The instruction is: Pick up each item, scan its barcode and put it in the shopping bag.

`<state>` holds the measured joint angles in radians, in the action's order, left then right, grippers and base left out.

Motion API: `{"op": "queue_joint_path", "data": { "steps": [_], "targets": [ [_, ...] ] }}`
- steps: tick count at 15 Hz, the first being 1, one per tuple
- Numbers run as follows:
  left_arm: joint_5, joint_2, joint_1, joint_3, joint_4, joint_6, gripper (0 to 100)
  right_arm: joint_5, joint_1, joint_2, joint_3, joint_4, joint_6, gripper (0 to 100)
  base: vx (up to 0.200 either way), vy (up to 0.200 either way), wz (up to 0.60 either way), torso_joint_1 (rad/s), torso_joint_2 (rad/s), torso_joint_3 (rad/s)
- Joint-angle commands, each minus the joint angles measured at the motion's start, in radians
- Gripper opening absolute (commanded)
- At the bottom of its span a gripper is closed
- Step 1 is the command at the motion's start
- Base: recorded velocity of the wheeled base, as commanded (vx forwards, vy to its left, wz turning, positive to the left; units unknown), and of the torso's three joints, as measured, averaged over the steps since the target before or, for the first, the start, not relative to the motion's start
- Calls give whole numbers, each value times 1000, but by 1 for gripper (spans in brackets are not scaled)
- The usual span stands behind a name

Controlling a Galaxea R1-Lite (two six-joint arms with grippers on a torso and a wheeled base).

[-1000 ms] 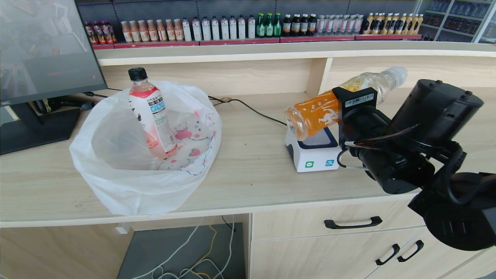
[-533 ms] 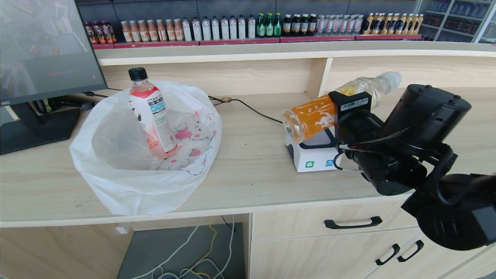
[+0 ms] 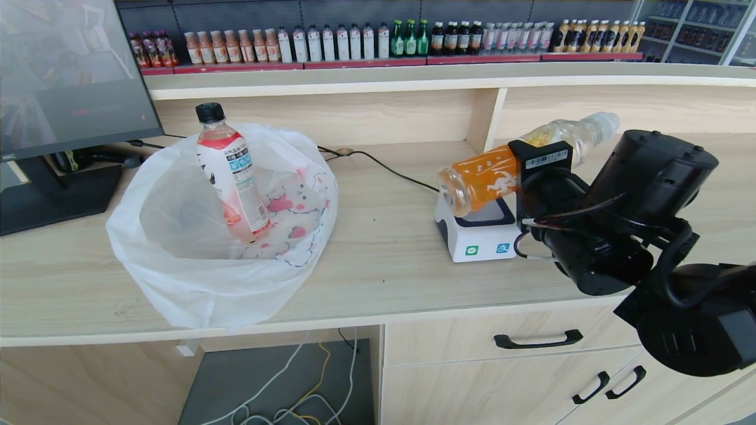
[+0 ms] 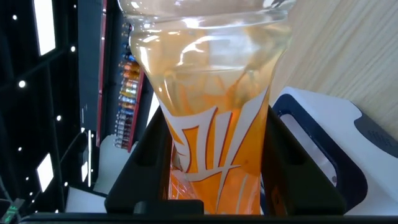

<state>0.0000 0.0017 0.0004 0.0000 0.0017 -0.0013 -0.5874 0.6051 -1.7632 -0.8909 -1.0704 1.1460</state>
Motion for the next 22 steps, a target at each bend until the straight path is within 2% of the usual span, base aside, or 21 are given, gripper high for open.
{"op": "queue_joint_path", "data": {
  "steps": [1, 8, 12, 15, 16, 18, 22],
  "targets": [
    [0, 0, 0, 0, 0, 0, 100, 0, -1, 1, 10, 0, 0, 0, 0, 0, 0, 0, 0, 0],
    [0, 0, 1, 0, 0, 0, 100, 0, -11, 4, 10, 0, -11, 0, 0, 0, 0, 0, 0, 0],
    [0, 0, 1, 0, 0, 0, 100, 8, -15, 39, 12, 1, -89, 0, 0, 0, 0, 0, 0, 0],
    [0, 0, 0, 0, 0, 0, 100, 35, -13, 51, -10, -22, -219, 0, 0, 0, 0, 0, 0, 0],
    [0, 0, 1, 0, 0, 0, 100, 75, -13, 48, -37, -57, -341, 0, 0, 0, 0, 0, 0, 0],
    [0, 0, 0, 0, 0, 0, 100, 106, 1, 47, -42, -72, -482, 0, 0, 0, 0, 0, 0, 0],
    [0, 0, 1, 0, 0, 0, 100, 109, 28, 54, -45, -134, -801, 0, 0, 0, 0, 0, 0, 0]
  ]
}}
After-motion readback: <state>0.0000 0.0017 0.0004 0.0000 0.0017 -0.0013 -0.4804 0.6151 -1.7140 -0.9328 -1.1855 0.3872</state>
